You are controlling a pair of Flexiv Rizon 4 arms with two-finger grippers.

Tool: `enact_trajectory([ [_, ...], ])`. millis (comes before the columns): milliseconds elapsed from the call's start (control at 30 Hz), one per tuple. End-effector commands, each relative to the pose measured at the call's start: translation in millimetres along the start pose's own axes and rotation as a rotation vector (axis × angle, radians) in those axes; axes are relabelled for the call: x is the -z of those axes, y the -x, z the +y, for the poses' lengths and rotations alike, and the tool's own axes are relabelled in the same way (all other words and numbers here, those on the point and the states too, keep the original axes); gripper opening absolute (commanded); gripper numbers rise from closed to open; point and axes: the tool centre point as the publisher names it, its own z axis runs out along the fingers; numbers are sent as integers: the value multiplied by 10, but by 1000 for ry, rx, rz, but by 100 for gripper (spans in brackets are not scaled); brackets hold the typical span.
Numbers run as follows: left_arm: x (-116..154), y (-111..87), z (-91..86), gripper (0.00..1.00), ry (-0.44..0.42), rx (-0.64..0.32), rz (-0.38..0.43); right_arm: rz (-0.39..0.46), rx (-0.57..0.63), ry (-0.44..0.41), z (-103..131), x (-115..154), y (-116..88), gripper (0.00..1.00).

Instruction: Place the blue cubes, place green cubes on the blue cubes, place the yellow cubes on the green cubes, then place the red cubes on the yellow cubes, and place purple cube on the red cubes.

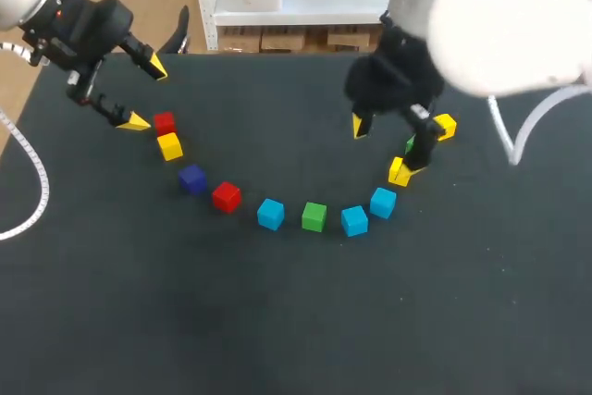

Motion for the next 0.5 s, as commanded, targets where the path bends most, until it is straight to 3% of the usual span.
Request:
enact_trajectory([
  [33,0,-8,-6,100,2,-3,-2,-9,-37,-41,60,-248,6,100],
  [500,0,-8,-6,100,2,-3,-2,9,-145,-70,88,-655,33,100],
])
